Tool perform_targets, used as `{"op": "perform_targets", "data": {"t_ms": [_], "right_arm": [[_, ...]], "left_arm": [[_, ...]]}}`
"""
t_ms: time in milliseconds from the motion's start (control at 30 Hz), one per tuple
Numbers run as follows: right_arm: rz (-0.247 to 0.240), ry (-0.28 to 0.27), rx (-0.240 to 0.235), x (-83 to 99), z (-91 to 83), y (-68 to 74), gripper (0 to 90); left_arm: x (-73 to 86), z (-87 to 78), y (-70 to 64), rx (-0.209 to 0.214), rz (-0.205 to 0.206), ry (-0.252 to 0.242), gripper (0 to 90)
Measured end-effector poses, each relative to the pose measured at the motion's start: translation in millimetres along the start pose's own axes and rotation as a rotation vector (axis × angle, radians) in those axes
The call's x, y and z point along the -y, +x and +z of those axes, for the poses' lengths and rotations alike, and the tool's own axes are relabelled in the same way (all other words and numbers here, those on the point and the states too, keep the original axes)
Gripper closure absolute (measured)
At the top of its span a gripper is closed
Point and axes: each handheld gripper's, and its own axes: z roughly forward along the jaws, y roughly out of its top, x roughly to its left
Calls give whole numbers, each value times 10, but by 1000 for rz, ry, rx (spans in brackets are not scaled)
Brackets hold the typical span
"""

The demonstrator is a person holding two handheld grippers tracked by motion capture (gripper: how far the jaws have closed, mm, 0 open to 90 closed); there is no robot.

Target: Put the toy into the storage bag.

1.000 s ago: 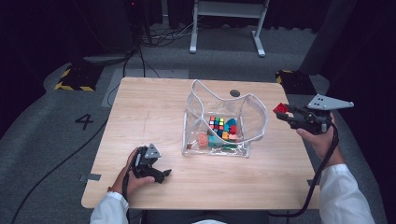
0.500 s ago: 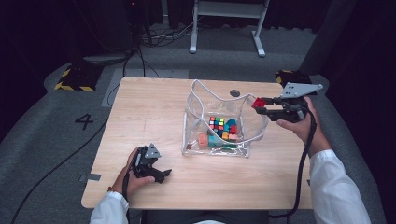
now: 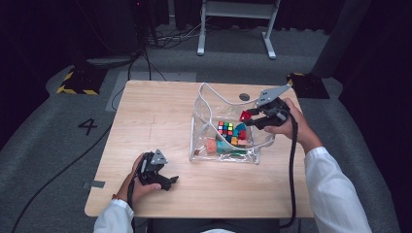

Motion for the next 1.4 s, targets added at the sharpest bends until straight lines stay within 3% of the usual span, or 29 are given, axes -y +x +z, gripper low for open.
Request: {"op": "perform_targets", "data": {"t_ms": [467, 767, 1067, 1133, 1267, 1400], "right_arm": [[-31, 188, -53, -138, 376, -69, 591], [-43, 302, -63, -121, 498, -86, 591], [-79, 421, -59, 5, 520, -105, 591], [-72, 482, -44, 60, 489, -99, 591], [-78, 522, -30, 150, 435, -127, 591], [-67, 526, -23, 208, 381, -156, 591]], "left_arm": [[0, 0, 0, 2, -1, 0, 15], [0, 1, -1, 3, -2, 1, 15], [0, 1, -1, 4, -2, 0, 15], [0, 1, 1, 2, 1, -1, 15], [0, 1, 1, 1, 1, -1, 15], [-6, 2, 3, 4, 1, 2, 13]]}}
